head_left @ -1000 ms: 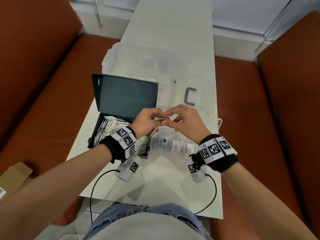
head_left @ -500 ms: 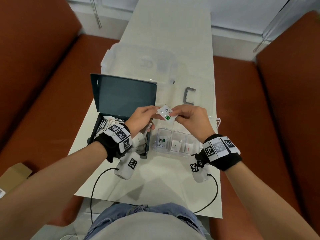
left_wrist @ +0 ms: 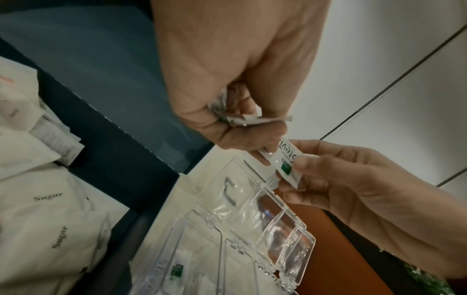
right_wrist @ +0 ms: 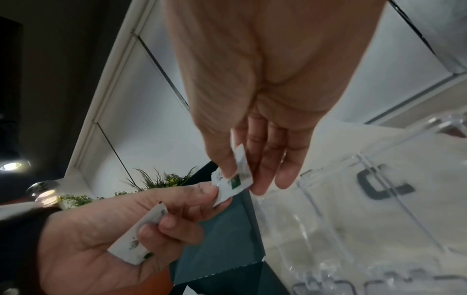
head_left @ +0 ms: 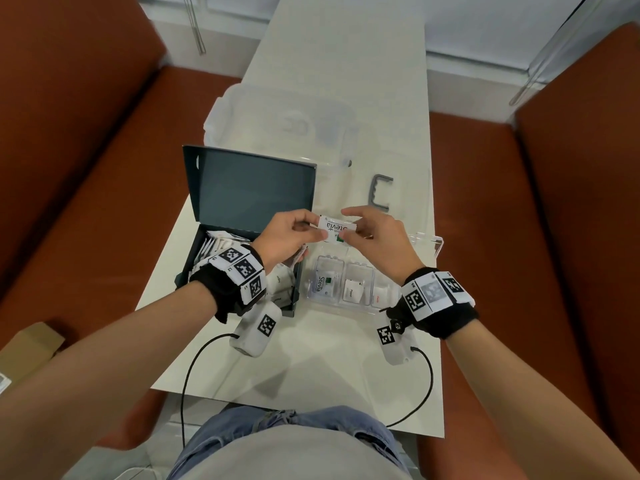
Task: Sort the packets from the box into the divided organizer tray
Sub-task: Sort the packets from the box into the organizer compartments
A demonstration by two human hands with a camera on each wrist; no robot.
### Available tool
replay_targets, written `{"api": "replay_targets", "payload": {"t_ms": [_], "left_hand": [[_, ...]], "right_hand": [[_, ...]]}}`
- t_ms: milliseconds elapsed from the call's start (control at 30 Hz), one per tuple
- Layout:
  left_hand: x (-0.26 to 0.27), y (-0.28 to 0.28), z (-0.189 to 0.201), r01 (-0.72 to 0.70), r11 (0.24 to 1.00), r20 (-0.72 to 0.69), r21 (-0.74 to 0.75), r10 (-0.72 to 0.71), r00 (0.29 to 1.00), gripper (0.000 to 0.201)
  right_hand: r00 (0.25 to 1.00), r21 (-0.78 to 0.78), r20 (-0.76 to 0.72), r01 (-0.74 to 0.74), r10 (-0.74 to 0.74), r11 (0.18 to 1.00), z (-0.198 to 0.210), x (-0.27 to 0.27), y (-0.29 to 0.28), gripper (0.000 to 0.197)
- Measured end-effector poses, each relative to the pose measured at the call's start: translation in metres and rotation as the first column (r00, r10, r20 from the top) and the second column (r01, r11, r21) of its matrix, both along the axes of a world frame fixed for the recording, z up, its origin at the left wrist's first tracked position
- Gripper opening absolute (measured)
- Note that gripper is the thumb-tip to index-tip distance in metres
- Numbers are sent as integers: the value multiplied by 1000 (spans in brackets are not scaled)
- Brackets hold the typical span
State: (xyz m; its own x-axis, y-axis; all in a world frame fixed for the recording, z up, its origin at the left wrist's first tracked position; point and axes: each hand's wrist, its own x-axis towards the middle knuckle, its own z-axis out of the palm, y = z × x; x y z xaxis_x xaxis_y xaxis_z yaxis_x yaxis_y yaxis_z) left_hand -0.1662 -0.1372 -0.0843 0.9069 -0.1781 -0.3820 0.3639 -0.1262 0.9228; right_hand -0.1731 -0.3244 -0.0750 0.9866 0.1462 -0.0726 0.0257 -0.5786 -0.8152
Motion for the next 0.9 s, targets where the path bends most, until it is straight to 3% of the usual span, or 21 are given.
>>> {"api": "replay_targets", "payload": {"t_ms": [167, 300, 500, 633, 800, 900], "left_hand": [[-1, 1, -3, -54, 992, -64, 118, 62, 996, 22], [2, 11, -6, -162, 980, -203, 114, 183, 962, 32], [-1, 16, -7, -199, 977, -310, 77, 214, 927, 51], [-2, 17, -10, -162, 985, -290, 57, 172, 941, 53], [-4, 19, -12, -136, 990, -281, 26, 138, 950, 52], [-4, 21, -11, -126, 992, -278, 13, 125, 953, 50]], "right_hand": [[997, -90, -48, 57, -62, 994, -13, 10, 2, 14], [976, -249, -209, -107, 55, 963, -24, 17, 1, 16], [870, -480, -411, -461, 273, 746, -50, 15, 24, 36], [871, -599, -431, -472, 237, 647, -63, 12, 38, 36], [897, -742, -347, -442, 275, 504, -74, 9, 45, 29], [904, -784, -300, -415, 304, 461, -79, 7, 46, 31]]}}
